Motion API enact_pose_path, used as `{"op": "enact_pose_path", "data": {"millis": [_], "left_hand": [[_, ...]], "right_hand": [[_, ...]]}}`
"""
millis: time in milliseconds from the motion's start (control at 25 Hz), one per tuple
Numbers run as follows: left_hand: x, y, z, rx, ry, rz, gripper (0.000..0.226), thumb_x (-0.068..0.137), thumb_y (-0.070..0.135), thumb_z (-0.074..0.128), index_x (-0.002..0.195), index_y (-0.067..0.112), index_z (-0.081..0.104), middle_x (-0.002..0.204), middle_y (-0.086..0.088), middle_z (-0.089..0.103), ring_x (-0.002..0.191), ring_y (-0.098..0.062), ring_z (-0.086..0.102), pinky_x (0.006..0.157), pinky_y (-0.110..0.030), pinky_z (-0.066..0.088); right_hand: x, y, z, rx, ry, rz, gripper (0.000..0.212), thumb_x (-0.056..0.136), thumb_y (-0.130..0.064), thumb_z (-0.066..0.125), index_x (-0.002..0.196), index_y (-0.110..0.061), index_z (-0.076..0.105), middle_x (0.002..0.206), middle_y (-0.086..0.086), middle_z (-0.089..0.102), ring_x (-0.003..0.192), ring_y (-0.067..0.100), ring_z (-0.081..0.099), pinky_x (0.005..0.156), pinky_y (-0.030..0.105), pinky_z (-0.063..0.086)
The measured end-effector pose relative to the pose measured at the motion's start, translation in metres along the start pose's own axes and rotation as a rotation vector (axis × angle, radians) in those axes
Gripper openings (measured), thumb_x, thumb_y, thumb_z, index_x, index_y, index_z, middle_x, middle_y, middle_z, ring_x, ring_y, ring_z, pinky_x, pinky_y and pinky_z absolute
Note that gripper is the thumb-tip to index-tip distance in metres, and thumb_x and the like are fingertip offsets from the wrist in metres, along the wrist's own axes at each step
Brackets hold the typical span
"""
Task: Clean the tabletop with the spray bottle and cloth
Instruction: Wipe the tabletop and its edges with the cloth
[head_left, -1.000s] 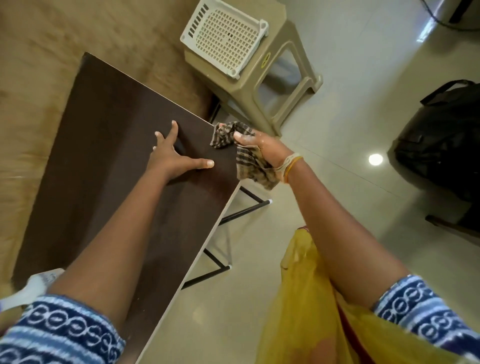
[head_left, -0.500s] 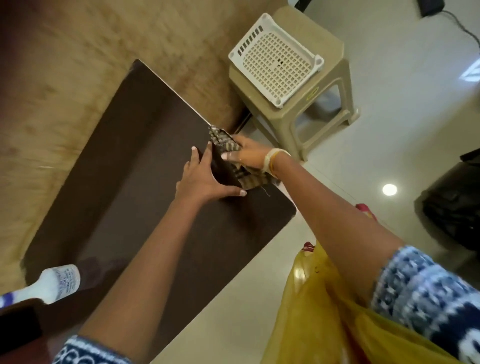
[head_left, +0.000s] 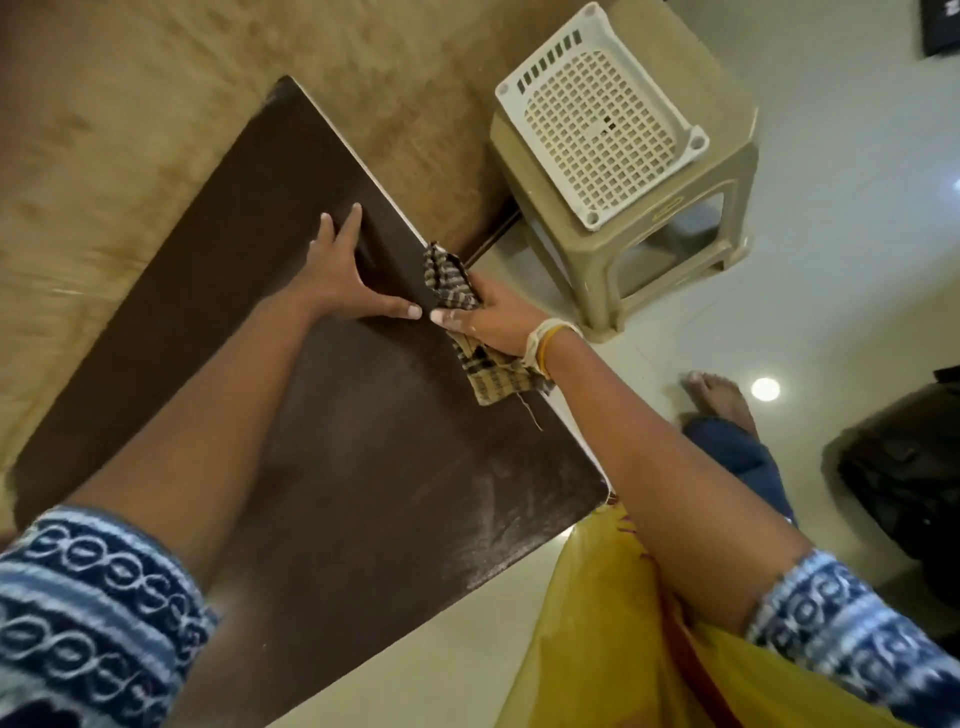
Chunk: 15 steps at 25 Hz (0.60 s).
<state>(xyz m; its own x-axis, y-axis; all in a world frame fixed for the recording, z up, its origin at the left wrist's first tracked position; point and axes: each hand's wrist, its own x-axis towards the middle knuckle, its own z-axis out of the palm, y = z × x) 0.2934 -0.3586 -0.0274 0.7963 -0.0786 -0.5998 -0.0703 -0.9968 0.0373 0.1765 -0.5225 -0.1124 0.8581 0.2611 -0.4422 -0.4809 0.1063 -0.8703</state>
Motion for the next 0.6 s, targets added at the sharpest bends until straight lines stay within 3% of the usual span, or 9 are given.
{"op": "enact_pose_path", "data": {"millis": [80,120,200,280,360,440,560,600], "left_hand": [[0.006,-0.008,-0.013,0.051,-0.035,0.032,0.148,0.039,0.059,0.084,0.155,0.036,-0.005,0.164,-0.008,-0.015,0.151,-0.029,-0.008,0.122,-0.048,0.012],[0.009,-0.011,-0.022,0.064,-0.045,0.052,0.146,0.04,0.057,0.084,0.155,0.036,-0.004,0.164,-0.007,-0.013,0.151,-0.027,-0.006,0.122,-0.044,0.012],[0.017,-0.013,-0.039,0.037,-0.06,0.056,0.143,0.042,0.054,0.083,0.157,0.033,0.0,0.165,-0.007,-0.01,0.152,-0.021,-0.003,0.121,-0.036,0.011],[0.028,-0.012,-0.048,0.004,-0.054,0.041,0.141,0.048,0.05,0.086,0.157,0.029,0.0,0.165,-0.006,-0.009,0.152,-0.019,-0.003,0.12,-0.034,0.01],[0.041,-0.01,-0.052,-0.041,-0.038,0.01,0.137,0.055,0.045,0.089,0.157,0.027,0.0,0.165,-0.006,-0.012,0.152,-0.02,-0.005,0.12,-0.036,0.011],[0.055,-0.006,-0.053,-0.087,-0.014,-0.032,0.138,0.056,0.044,0.09,0.157,0.025,-0.002,0.164,-0.006,-0.014,0.151,-0.021,-0.008,0.12,-0.04,0.01],[0.078,-0.007,-0.068,-0.123,0.015,-0.105,0.145,0.049,0.051,0.088,0.157,0.024,-0.005,0.164,-0.007,-0.014,0.151,-0.023,-0.014,0.121,-0.047,0.01],[0.086,-0.009,-0.076,-0.134,0.008,-0.125,0.147,0.046,0.053,0.087,0.157,0.024,-0.006,0.164,-0.008,-0.014,0.15,-0.023,-0.015,0.121,-0.047,0.009]], "right_hand": [[0.028,-0.019,-0.002,-0.025,-0.03,-0.009,0.067,0.089,-0.025,0.071,0.147,-0.016,0.037,0.124,-0.005,0.054,0.11,0.006,0.049,0.074,0.001,0.039],[0.043,-0.028,-0.004,-0.035,-0.034,-0.016,0.069,0.088,-0.023,0.072,0.147,-0.015,0.036,0.125,-0.004,0.054,0.11,0.005,0.047,0.072,-0.001,0.037],[0.072,-0.044,-0.007,-0.026,-0.04,-0.013,0.072,0.085,-0.022,0.076,0.146,-0.014,0.039,0.133,0.0,0.056,0.116,0.008,0.05,0.089,0.008,0.038],[0.103,-0.056,-0.006,-0.023,-0.046,0.002,0.074,0.081,-0.025,0.08,0.144,-0.013,0.043,0.135,0.005,0.057,0.123,0.017,0.053,0.106,0.027,0.04],[0.133,-0.07,-0.001,-0.072,-0.036,-0.002,0.076,0.077,-0.031,0.081,0.142,-0.013,0.045,0.134,0.007,0.059,0.124,0.021,0.055,0.109,0.038,0.041],[0.158,-0.086,0.0,-0.094,-0.008,-0.025,0.076,0.076,-0.036,0.08,0.14,-0.012,0.048,0.133,0.008,0.059,0.123,0.022,0.056,0.11,0.039,0.041],[0.189,-0.11,-0.001,-0.093,-0.039,-0.035,0.063,0.087,-0.024,0.073,0.141,-0.01,0.045,0.138,0.008,0.056,0.125,0.022,0.052,0.106,0.024,0.036],[0.199,-0.116,0.0,-0.076,-0.045,-0.026,0.063,0.087,-0.023,0.072,0.142,-0.011,0.044,0.138,0.008,0.055,0.126,0.023,0.052,0.107,0.027,0.037]]}}
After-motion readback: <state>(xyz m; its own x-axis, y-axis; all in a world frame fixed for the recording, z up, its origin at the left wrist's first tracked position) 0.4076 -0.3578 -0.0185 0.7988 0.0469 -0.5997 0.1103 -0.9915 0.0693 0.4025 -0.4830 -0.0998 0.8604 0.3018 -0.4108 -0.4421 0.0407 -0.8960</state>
